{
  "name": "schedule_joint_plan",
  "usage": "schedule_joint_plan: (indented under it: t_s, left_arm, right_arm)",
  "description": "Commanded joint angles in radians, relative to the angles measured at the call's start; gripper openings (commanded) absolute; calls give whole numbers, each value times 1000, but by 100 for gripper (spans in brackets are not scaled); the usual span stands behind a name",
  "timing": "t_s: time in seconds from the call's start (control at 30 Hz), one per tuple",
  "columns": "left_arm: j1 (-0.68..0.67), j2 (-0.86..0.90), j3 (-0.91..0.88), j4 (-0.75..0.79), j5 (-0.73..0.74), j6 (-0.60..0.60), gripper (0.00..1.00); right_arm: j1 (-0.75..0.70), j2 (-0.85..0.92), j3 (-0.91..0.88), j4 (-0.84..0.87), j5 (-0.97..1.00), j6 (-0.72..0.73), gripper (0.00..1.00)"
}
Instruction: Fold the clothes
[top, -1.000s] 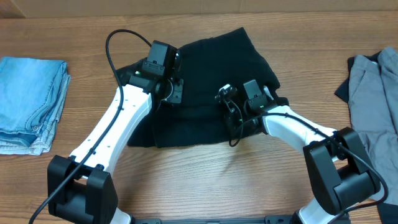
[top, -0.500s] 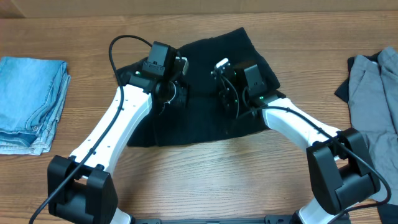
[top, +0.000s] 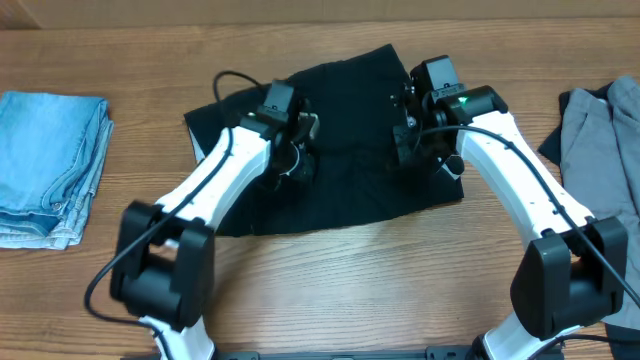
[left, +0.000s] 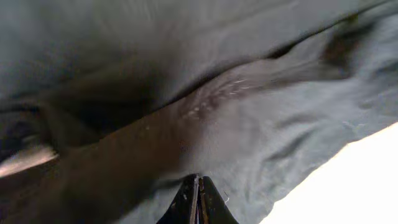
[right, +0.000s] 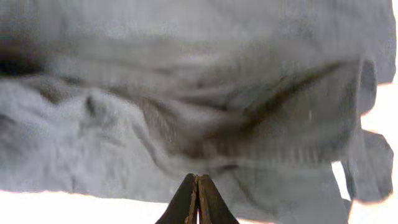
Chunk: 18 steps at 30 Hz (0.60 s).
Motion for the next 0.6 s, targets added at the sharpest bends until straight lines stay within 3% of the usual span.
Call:
schedule_joint_plan:
  t_s: [0.0,0.43,0.57]
  left_arm:
    - [-4,43,19,2,-6,2,4]
    - [-4,43,19,-14,-262,2,4]
    - [-4,42,19,-20,-262,2,4]
  right_arm:
    - [-4,11,-78,88,6,0,4]
    - [-135,172,-145,520,31,-23,4]
    - [-145,56,-18,399,31,-23,8]
